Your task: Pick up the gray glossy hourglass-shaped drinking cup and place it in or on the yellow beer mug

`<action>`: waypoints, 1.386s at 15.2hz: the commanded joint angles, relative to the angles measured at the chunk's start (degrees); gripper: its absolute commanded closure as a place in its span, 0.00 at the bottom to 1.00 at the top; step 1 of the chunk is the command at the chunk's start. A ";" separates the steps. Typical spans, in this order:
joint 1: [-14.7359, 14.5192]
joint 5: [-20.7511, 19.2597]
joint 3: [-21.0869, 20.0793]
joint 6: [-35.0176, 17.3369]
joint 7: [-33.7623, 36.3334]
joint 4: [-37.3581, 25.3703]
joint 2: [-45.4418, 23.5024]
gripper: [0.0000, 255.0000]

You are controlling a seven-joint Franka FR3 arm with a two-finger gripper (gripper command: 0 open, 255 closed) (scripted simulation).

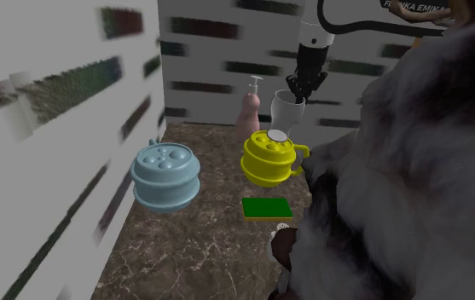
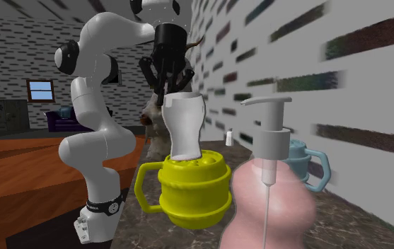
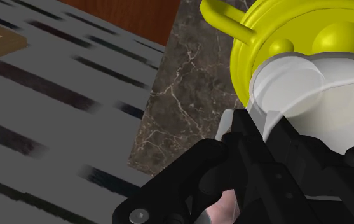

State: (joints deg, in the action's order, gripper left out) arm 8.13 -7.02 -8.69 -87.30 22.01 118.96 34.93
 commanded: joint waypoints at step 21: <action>0.10 0.17 -1.10 7.00 0.16 -9.51 -2.81 0.00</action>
